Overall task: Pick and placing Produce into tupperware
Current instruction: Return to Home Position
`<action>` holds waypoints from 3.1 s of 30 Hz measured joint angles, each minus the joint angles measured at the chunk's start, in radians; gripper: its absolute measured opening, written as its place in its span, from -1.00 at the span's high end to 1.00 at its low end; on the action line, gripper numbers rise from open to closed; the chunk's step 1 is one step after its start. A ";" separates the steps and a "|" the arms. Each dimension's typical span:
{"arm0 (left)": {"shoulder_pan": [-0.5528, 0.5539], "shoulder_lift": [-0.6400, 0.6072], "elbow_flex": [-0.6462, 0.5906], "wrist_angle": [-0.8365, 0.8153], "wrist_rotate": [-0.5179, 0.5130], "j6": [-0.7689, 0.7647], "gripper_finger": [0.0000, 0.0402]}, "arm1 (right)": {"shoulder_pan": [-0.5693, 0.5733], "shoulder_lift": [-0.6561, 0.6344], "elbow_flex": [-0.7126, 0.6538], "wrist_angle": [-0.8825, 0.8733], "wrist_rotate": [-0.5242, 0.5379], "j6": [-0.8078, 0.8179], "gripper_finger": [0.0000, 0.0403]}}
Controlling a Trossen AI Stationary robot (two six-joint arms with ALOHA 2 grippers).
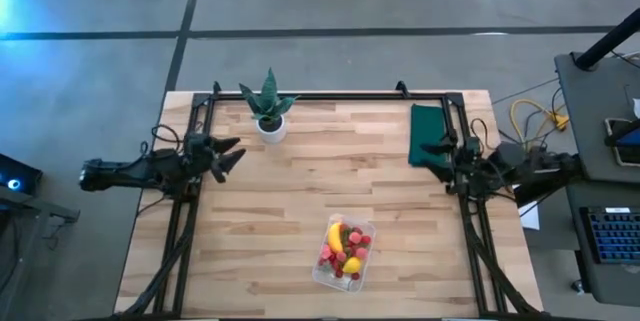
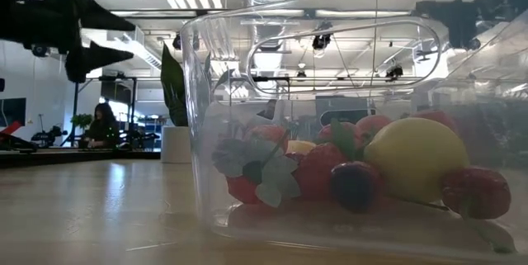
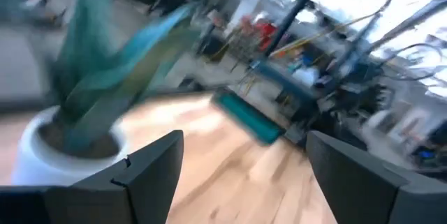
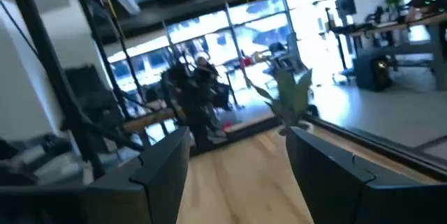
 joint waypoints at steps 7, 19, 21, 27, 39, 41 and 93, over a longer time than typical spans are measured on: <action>0.004 -0.003 -0.054 -0.007 -0.048 -0.035 -0.43 | -0.003 -0.004 -0.181 0.255 -0.009 0.095 -0.15; 0.004 0.045 -0.062 -0.004 -0.054 -0.028 -0.43 | -0.005 0.026 -0.179 0.064 0.079 0.139 -0.15; 0.004 0.056 -0.063 -0.003 -0.053 -0.028 -0.43 | -0.005 0.034 -0.179 0.063 0.079 0.139 -0.15; 0.004 0.088 -0.064 -0.001 -0.054 -0.029 -0.43 | -0.005 0.045 -0.179 0.063 0.078 0.138 -0.15; 0.004 0.144 -0.065 -0.002 -0.054 -0.031 -0.43 | -0.005 0.045 -0.178 0.063 0.077 0.137 -0.15; 0.004 0.151 -0.065 -0.002 -0.053 -0.031 -0.43 | -0.005 0.045 -0.177 0.063 0.076 0.137 -0.15; 0.004 0.193 -0.066 -0.004 -0.053 -0.030 -0.43 | -0.005 0.045 -0.177 0.063 0.077 0.137 -0.15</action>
